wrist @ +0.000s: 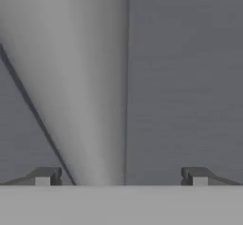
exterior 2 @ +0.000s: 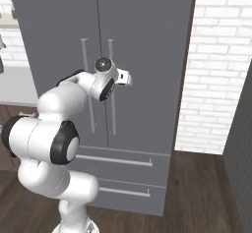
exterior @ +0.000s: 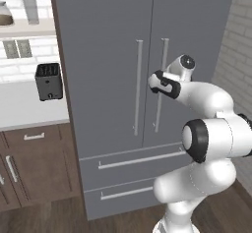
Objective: Take the strawberry from the fridge and place it on top of the pancake, located on the dining counter.
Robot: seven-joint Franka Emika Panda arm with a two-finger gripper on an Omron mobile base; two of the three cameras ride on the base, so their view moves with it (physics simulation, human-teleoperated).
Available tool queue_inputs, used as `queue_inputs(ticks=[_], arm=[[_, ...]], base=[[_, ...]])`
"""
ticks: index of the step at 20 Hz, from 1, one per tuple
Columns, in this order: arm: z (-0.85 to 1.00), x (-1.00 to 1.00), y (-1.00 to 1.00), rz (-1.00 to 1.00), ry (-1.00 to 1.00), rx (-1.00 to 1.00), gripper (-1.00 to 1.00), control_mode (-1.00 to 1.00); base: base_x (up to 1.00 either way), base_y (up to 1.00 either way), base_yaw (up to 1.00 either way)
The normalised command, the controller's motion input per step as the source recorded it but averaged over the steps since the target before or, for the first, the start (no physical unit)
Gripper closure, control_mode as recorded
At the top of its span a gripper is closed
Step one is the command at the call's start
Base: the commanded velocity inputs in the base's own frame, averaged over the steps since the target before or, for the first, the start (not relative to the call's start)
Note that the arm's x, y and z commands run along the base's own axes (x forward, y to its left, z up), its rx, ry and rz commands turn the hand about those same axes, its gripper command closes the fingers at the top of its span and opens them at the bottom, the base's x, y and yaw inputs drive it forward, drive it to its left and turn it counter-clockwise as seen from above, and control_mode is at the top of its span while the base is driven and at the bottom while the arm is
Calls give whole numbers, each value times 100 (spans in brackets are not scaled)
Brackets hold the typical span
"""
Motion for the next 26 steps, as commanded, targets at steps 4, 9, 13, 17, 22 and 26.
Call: queue_inputs(ticks=[4, 9, 13, 17, 22, 26], arm=[[-25, 40, 0, 0, -16, 0, -100, -100], [-25, 35, 0, 0, -15, 0, 100, -100], [-1, 6, -12, -2, 10, 1, 100, -100], [0, -71, -58, -3, 18, 1, 100, -100], [0, -100, -99, -3, 19, 6, 100, -100], [1, -100, -100, -6, 22, 12, 100, -100]], base=[[0, 0, 0], [0, 0, 0], [0, 0, 0], [0, 0, 0], [0, 0, 0], [0, 0, 0]])
